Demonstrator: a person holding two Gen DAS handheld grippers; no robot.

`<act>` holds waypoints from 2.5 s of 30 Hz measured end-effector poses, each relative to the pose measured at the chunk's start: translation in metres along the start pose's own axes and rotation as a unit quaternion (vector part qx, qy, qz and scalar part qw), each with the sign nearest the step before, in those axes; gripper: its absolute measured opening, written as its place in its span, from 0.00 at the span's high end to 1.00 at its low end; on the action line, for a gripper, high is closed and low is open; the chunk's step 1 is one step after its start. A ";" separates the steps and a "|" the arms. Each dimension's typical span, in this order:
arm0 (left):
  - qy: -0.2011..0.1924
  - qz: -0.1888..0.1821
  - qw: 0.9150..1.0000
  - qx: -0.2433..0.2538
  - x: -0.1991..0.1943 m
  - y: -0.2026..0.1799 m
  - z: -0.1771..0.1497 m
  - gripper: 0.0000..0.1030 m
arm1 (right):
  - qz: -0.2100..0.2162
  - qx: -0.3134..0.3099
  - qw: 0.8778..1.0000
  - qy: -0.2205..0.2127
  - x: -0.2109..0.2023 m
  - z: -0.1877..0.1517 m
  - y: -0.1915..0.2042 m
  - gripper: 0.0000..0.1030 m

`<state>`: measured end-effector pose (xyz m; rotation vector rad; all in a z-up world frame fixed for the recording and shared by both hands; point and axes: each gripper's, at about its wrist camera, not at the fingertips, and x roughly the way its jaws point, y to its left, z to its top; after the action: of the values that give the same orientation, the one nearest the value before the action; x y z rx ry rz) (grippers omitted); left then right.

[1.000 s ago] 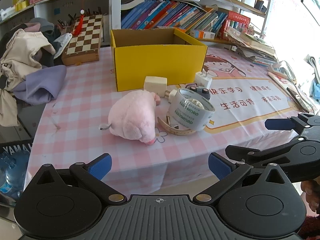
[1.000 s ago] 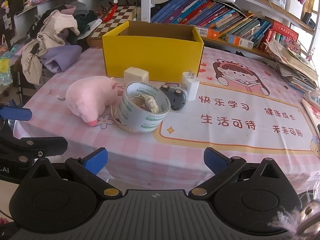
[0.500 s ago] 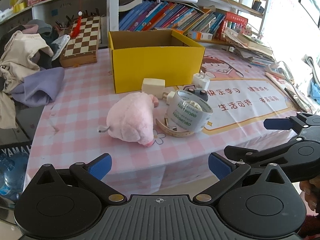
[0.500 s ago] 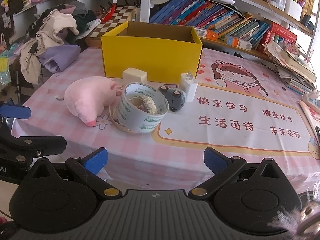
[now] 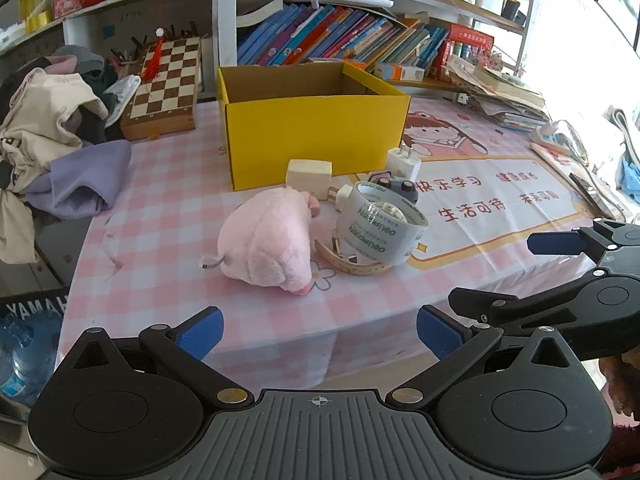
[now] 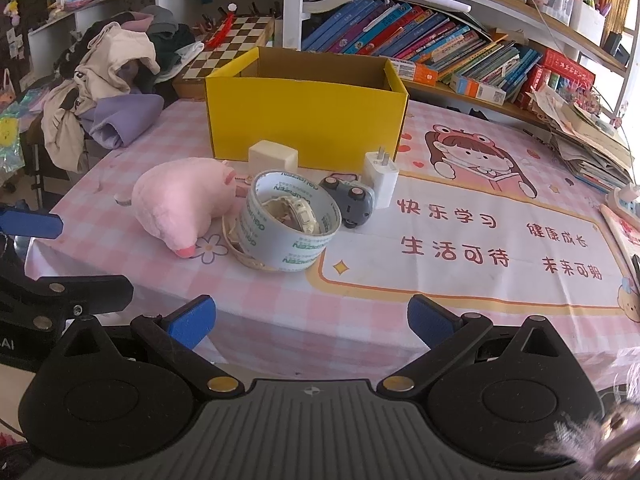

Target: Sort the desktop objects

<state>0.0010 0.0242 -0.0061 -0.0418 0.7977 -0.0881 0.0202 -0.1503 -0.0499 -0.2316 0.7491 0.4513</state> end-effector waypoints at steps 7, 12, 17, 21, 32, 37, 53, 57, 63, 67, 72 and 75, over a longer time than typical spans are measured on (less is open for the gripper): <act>-0.003 -0.003 1.000 0.004 -0.001 0.001 0.000 0.00 | 0.000 0.004 1.000 0.000 -0.001 0.001 0.000 0.00; -0.002 -0.007 1.000 0.007 -0.001 0.000 -0.001 0.00 | -0.001 0.001 1.000 0.002 -0.003 0.000 0.003 0.00; -0.021 0.007 1.000 -0.008 -0.004 0.004 0.002 0.00 | 0.000 0.004 1.000 -0.005 -0.005 0.002 0.001 0.00; -0.021 0.022 0.999 -0.028 -0.002 0.010 0.004 0.00 | -0.002 0.014 1.000 -0.017 -0.007 0.005 -0.005 0.01; -0.019 0.041 0.998 -0.045 0.015 0.018 0.019 0.00 | 0.033 0.011 0.999 -0.014 0.021 0.032 -0.017 0.02; -0.009 0.048 0.997 -0.061 0.029 0.023 0.027 0.00 | 0.056 0.006 0.998 0.002 0.042 0.047 -0.023 0.02; 0.054 0.049 0.993 -0.095 0.083 0.042 0.044 0.01 | 0.148 0.046 0.983 0.100 0.116 0.073 -0.043 0.02; 0.063 0.059 0.992 -0.096 0.091 0.046 0.044 0.04 | 0.168 0.061 0.978 0.109 0.123 0.073 -0.046 0.02; 0.078 0.063 0.991 -0.087 0.102 0.046 0.039 0.11 | 0.191 0.060 0.972 0.122 0.130 0.073 -0.042 0.21; 0.077 0.056 0.992 -0.077 0.105 0.044 0.037 0.23 | 0.188 0.059 0.973 0.118 0.128 0.073 -0.040 0.21; 0.065 0.043 0.994 -0.078 0.100 0.045 0.038 0.52 | 0.167 0.058 0.981 0.081 0.114 0.075 -0.043 0.21; 0.049 0.039 0.995 -0.084 0.094 0.047 0.040 0.56 | 0.147 0.052 0.986 0.057 0.104 0.077 -0.043 0.21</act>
<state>0.0975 0.0627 -0.0486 -0.1664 0.9021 0.0514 0.1534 -0.1285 -0.0658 -0.0474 0.9213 0.6802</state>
